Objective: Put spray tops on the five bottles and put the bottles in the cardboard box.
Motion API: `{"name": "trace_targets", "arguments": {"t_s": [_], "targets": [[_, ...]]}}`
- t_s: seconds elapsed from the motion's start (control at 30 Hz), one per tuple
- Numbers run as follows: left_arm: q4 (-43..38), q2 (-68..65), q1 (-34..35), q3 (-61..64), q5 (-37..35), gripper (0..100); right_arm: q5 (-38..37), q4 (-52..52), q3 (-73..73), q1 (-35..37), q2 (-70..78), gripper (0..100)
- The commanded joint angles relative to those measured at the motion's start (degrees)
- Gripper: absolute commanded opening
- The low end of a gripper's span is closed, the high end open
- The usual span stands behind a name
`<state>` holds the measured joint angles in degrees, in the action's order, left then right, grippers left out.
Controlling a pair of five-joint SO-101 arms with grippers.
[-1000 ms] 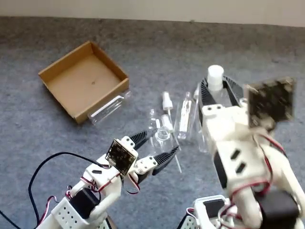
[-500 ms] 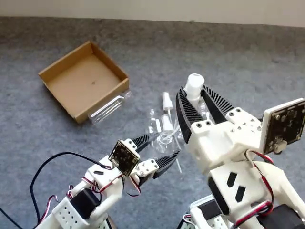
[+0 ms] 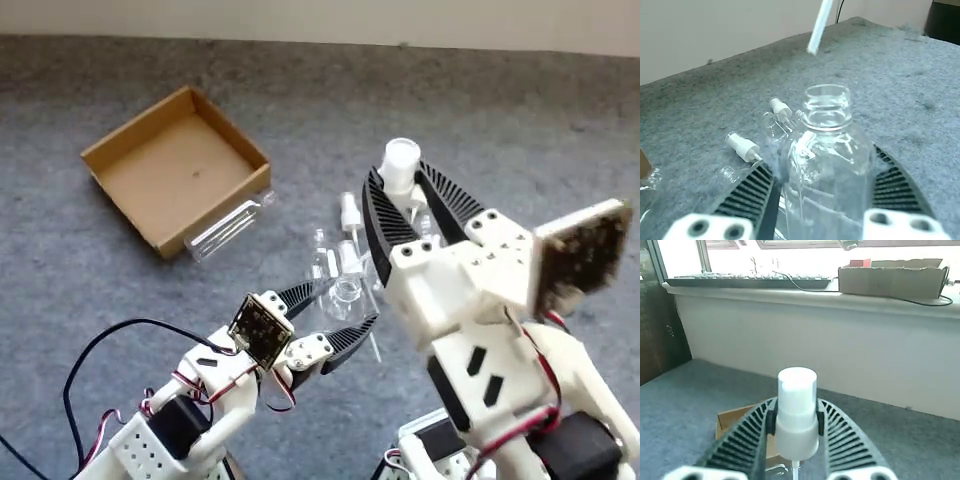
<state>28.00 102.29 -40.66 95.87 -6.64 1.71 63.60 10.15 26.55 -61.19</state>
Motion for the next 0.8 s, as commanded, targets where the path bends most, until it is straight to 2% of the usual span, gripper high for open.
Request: {"name": "trace_targets", "arguments": {"t_s": [0.0,0.3,0.77], "targets": [[0.1,-0.2,-0.7,1.4,-0.3,10,-0.9,-1.8,1.6,0.4,-0.7,2.4],[0.1,-0.2,-0.4,1.4,-0.3,10,-0.9,-1.2,5.8,0.5,-0.7,2.4],[0.1,0.1,-0.4,1.4,-0.3,10,-0.4,10.7,6.3,2.4,-0.7,2.7]]}}
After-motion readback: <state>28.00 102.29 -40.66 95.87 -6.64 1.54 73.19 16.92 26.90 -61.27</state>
